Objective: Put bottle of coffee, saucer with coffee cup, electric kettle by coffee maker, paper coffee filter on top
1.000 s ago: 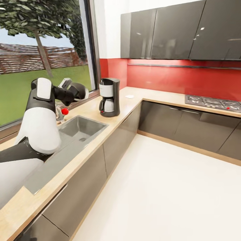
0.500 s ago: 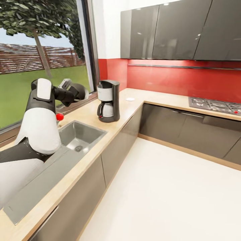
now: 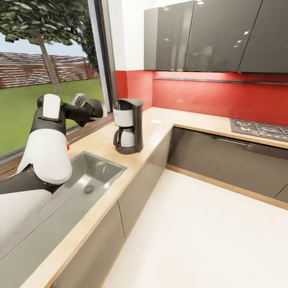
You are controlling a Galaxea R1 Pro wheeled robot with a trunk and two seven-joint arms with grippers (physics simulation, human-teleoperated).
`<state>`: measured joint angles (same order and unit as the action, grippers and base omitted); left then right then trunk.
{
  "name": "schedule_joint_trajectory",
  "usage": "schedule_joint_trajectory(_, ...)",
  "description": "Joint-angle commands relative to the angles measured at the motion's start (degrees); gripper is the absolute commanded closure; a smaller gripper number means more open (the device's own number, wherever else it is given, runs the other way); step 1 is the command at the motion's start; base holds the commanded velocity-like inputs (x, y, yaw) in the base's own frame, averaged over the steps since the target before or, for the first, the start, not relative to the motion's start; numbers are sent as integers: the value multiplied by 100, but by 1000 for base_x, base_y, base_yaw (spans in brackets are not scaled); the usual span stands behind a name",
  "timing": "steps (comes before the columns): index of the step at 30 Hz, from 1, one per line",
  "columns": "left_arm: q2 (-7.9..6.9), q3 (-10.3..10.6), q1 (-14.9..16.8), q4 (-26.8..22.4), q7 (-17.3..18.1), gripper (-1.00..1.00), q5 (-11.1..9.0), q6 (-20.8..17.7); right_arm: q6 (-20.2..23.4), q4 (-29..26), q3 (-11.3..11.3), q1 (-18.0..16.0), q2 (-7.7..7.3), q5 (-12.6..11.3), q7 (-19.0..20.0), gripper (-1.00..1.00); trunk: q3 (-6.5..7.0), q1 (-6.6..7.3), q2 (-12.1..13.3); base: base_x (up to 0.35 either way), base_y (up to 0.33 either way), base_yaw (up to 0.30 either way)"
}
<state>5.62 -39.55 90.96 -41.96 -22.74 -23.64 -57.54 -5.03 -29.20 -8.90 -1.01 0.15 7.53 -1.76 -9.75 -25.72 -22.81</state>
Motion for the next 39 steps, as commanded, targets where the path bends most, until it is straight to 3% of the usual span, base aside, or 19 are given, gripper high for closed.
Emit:
schedule_joint_trajectory(1,-55,-20,24,6,-69,100,-305,-21,-16,11,-14,-4,0,63,-6,-100,-12,-7,-11,333,0,0)
schedule_joint_trajectory(5,-200,0,162,250,-107,100,-482,-42,-16,19,-8,-3,-16,72,-1,-100,-12,-7,-11,333,0,0)
schedule_joint_trajectory(6,-362,5,466,741,-271,100,-501,-45,-16,24,-7,-4,-28,73,0,-100,-12,-7,-11,333,0,0)
schedule_joint_trajectory(9,-631,-4,1214,1624,-788,100,-509,-46,-16,28,-7,-3,-32,73,0,-100,-12,-7,-11,318,0,0)
schedule_joint_trajectory(13,-757,-16,1673,2151,-1044,100,-514,-46,-16,29,-7,-4,-32,73,0,-100,-12,-7,-11,297,0,0)
schedule_joint_trajectory(19,-717,-48,1725,2265,-1318,100,-538,-45,-16,29,-7,-5,-39,73,0,-100,-12,-7,-11,216,0,0)
schedule_joint_trajectory(39,-694,-19,1647,2262,-1345,100,-711,-5,-16,29,-16,-5,-41,73,-9,-100,-12,-7,-11,176,-169,0)
